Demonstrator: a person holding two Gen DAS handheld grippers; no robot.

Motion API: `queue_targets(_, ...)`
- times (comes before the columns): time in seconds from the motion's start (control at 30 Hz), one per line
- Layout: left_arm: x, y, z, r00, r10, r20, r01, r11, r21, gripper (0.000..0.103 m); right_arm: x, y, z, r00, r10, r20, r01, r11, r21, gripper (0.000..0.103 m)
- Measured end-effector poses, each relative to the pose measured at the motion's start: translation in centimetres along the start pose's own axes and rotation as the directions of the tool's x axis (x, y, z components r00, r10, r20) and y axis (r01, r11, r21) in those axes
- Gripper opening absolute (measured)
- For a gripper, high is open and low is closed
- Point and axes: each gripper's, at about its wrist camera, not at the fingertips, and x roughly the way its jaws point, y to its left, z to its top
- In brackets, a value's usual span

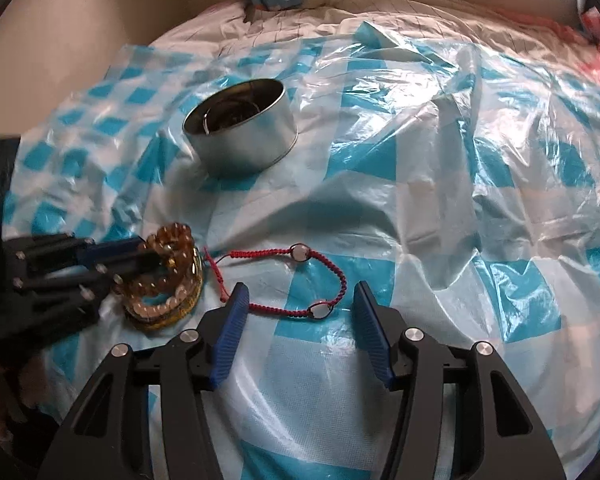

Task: Organize jewelry
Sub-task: 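Grasp the amber bead bracelet with the left gripper while the right gripper grasps the red string bracelet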

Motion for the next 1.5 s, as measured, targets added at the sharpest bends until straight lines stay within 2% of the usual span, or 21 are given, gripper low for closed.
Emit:
queue_targets(0.03,-0.3,0.2,0.0,1.0,-0.019,0.007,0.019,1.0,-0.014,0.01,0.0,0.1,0.0,1.0,-0.003,0.001,0.003,1.0,-0.007,0.045)
queue_targets(0.07,-0.8,0.6,0.0,0.999,-0.048,0.021,0.049,0.998,-0.036,0.01,0.0,0.2,-0.1,1.0,0.0,0.002,0.0,1.0,-0.014,0.027)
queue_targets(0.1,-1.1,0.9,0.0,0.997,-0.065,0.033,0.067,0.997,-0.049,0.011,0.0,0.2,-0.1,1.0,0.005,0.001,-0.005,1.0,-0.016,0.017)
queue_targets(0.17,-1.8,1.7,0.1,0.993,-0.102,0.061,0.107,0.99,-0.088,0.01,-0.1,0.2,-0.1,1.0,0.007,0.005,-0.007,1.0,-0.017,0.012)
queue_targets(0.23,-2.2,2.3,0.2,0.989,-0.126,0.078,0.134,0.984,-0.115,0.01,-0.4,0.2,-0.1,1.0,0.006,0.019,-0.006,1.0,-0.021,0.012)
queue_targets(0.47,-2.2,3.5,0.6,0.985,-0.147,0.093,0.161,0.973,-0.167,0.011,-0.9,-0.1,0.2,0.999,0.017,0.045,-0.017,1.0,0.004,0.012)
queue_targets(0.63,-2.1,3.6,0.6,0.989,-0.118,0.087,0.131,0.978,-0.165,0.011,-1.1,-0.3,0.3,0.998,0.024,0.054,-0.025,1.0,0.016,0.012)
queue_targets(0.67,-2.0,3.6,0.6,0.99,-0.115,0.077,0.126,0.979,-0.162,0.013,-1.1,-0.3,0.4,0.998,0.019,0.052,-0.02,1.0,0.018,0.014)
queue_targets(0.7,-1.8,3.5,0.6,0.991,-0.112,0.069,0.122,0.98,-0.158,0.019,-1.0,-0.4,0.4,0.999,0.015,0.049,-0.016,1.0,0.022,0.023)
queue_targets(0.73,-1.7,3.3,0.6,0.993,-0.098,0.066,0.107,0.982,-0.153,0.023,-0.9,-0.4,0.4,0.999,0.012,0.05,-0.013,1.0,0.027,0.027)
queue_targets(0.8,-1.6,3.1,0.6,0.996,-0.062,0.067,0.071,0.988,-0.138,0.045,-1.0,-0.5,0.4,0.998,0.005,0.058,-0.007,1.0,0.03,0.036)
queue_targets(0.9,-1.4,2.9,0.7,0.997,-0.035,0.069,0.043,0.992,-0.122,0.054,-0.9,-0.5,0.4,0.998,0.001,0.057,-0.003,1.0,0.031,0.046)
queue_targets(1.03,0.0,2.6,0.8,0.999,0.014,0.029,-0.011,0.995,-0.096,0.059,0.0,-0.2,0.4,1.0,0.003,0.022,-0.003,1.0,0.013,0.047)
queue_targets(1.07,0.8,2.5,0.7,1.0,0.021,-0.006,-0.022,0.996,-0.087,0.059,0.3,0.0,0.3,1.0,-0.006,0.01,0.006,1.0,0.005,0.047)
queue_targets(1.1,1.1,2.4,0.6,1.0,0.017,-0.02,-0.019,0.996,-0.086,0.055,0.4,0.0,0.2,1.0,-0.011,0.008,0.011,1.0,-0.002,0.047)
queue_targets(1.13,1.2,2.4,0.7,0.999,-0.005,-0.034,0.002,0.996,-0.092,0.047,0.4,0.2,0.2,1.0,-0.016,0.007,0.016,1.0,-0.011,0.045)
queue_targets(1.17,1.1,2.5,0.7,0.998,-0.043,-0.045,0.038,0.994,-0.1,0.026,0.4,0.2,0.2,1.0,-0.015,0.005,0.015,1.0,-0.013,0.029)
queue_targets(1.2,0.9,2.5,0.7,0.997,-0.06,-0.045,0.055,0.993,-0.107,0.016,0.4,0.1,0.2,1.0,-0.008,0.001,0.008,1.0,-0.011,0.017)
queue_targets(1.27,0.4,2.6,0.7,0.997,-0.072,-0.032,0.068,0.992,-0.111,0.011,0.3,-0.1,0.2,1.0,0.003,0.003,-0.003,1.0,-0.002,0.013)
queue_targets(1.33,-0.3,3.0,0.7,0.995,-0.104,-0.007,0.102,0.986,-0.128,0.011,0.1,-0.1,0.2,1.0,0.011,0.013,-0.011,1.0,-0.002,0.013)
queue_targets(1.5,-2.8,3.8,1.1,0.972,-0.217,0.092,0.23,0.958,-0.17,0.011,-1.0,-0.2,0.4,0.997,0.04,0.062,-0.041,0.999,0.015,0.013)
